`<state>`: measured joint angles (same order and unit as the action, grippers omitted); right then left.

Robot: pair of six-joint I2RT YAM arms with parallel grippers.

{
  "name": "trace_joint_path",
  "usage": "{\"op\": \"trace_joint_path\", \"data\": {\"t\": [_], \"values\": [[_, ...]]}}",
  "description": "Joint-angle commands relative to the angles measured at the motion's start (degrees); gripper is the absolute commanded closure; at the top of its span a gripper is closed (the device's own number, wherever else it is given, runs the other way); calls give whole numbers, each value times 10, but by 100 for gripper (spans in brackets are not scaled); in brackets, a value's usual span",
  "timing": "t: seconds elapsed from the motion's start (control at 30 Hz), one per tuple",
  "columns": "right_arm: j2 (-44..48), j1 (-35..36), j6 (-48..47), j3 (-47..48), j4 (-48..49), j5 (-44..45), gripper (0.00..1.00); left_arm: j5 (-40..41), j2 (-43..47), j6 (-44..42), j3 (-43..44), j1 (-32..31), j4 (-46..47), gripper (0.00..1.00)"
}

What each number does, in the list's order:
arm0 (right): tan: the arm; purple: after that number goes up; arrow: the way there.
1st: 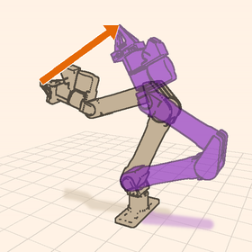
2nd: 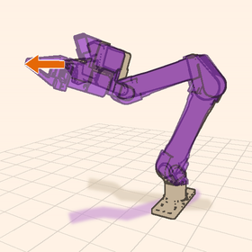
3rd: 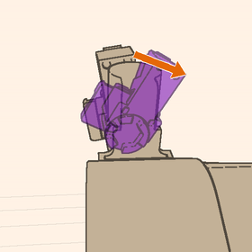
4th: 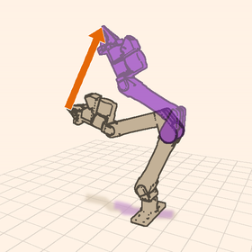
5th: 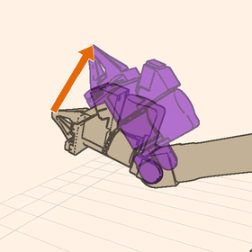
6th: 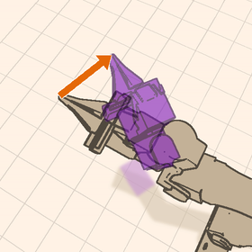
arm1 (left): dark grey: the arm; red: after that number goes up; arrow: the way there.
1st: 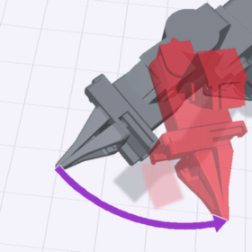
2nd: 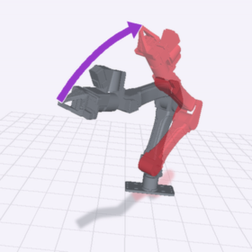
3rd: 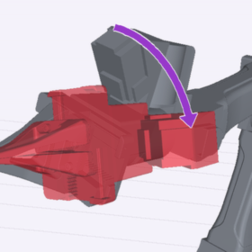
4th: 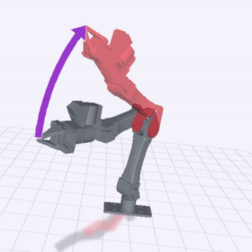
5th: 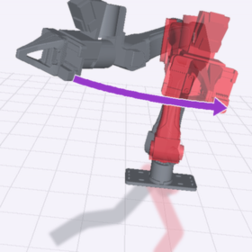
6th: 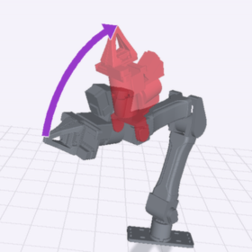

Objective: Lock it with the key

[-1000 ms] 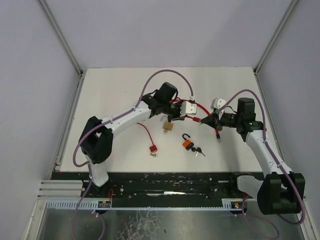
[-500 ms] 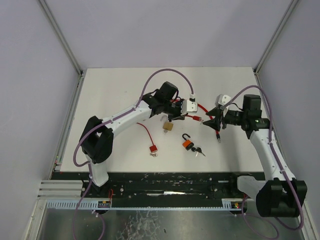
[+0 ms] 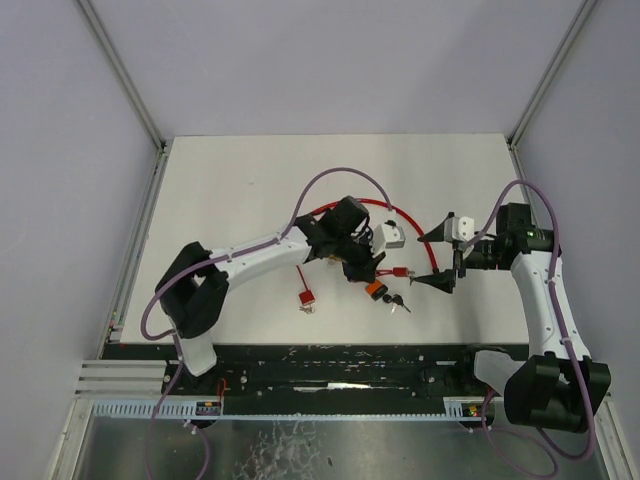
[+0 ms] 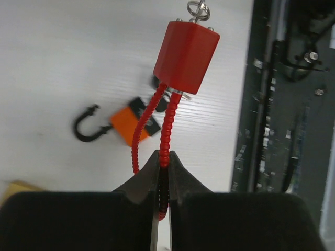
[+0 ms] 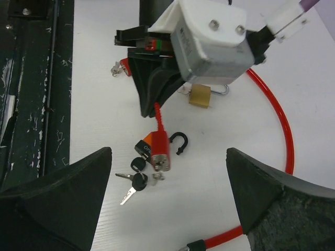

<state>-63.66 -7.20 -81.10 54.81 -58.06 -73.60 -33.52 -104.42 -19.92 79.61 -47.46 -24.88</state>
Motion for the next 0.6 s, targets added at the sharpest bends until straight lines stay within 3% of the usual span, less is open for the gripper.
{"op": "trace_joint_path", "data": {"t": [0.0,0.13,0.33,0.5,0.57], "values": [[17,-1,-147,26,-118,-30,4,-19,69,89,-39,-24,63,100],[27,0,-156,14,-138,-29,4,-18,102,126,-58,-30,86,100],[6,28,-260,7,-226,-26,10,-25,115,138,-50,-40,90,100],[-11,49,-248,21,-216,-28,20,-31,121,131,-60,-45,92,100],[-9,61,-202,19,-173,-23,25,-33,122,123,-68,-48,94,100]]}}
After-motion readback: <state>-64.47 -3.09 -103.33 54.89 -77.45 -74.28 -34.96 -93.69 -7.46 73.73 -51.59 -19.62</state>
